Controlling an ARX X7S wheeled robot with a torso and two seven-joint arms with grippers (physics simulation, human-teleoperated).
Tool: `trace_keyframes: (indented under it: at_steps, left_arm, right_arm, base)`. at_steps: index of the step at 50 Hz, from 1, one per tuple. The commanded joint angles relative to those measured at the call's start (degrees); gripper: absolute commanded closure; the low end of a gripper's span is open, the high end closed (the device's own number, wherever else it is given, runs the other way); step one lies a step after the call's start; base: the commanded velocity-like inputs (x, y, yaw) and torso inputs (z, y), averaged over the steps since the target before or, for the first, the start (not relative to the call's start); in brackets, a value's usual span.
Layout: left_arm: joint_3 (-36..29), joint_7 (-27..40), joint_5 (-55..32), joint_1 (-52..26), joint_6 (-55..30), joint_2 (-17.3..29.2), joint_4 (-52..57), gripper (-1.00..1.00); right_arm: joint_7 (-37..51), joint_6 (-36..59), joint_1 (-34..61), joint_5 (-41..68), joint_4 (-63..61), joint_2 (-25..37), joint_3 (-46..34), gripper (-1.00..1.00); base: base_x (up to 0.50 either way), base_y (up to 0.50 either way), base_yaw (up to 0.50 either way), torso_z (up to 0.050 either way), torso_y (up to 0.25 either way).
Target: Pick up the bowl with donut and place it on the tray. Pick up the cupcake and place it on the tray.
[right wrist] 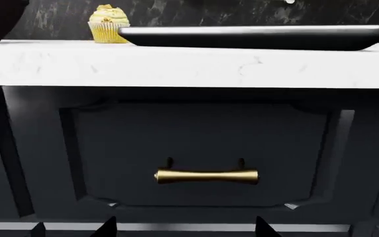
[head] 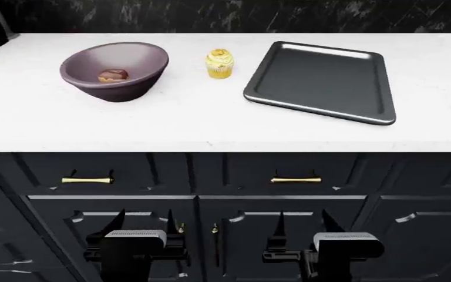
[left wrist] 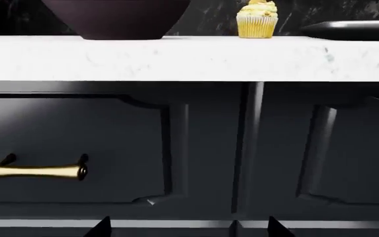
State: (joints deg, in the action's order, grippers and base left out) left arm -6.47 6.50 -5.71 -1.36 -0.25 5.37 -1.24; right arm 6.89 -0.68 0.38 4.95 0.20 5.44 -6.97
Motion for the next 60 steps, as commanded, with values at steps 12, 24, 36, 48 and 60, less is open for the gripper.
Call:
trace_keyframes:
  at_steps: [12,24,36,48,60]
  left_arm:
    - [-1.5,1.7,-1.1,-0.1,0.2,1.2,0.0,-1.0]
    - [-2.3,2.4,-1.3,-0.1,0.2,1.8,0.0,-1.0]
    - [-3.1,2.9,-1.3,-0.2,0.4,2.4,0.1,-1.0]
    - [-3.5,3.2,-2.2,-0.2,1.1,2.7,0.0,-1.0]
    - [-4.1,3.8,-2.4,-0.3,0.8,3.2,0.0,-1.0]
  right_arm:
    - [1.5,-0.3,0.2,1.1,0.2,1.2,-1.6,-1.0]
    - [2.1,-0.2,0.4,1.7,0.3,1.7,-2.2,-1.0]
    - [2.7,-0.3,0.5,2.7,0.4,2.1,-2.5,-1.0]
    - [3.4,-0.1,0.6,2.9,0.5,2.5,-3.1,-1.0]
    - [4.0,-0.1,0.7,3.3,0.5,2.9,-3.6,-1.0]
  base:
    - [0.0,0.41,0.0,0.0,0.0]
    - [0.0,0.41,0.0,0.0,0.0]
    - [0.0,0.14,0.0,0.0,0.0]
    - [0.0,0.0,0.0,0.046,0.0]
    - [0.0,0.0,0.0,0.05,0.0]
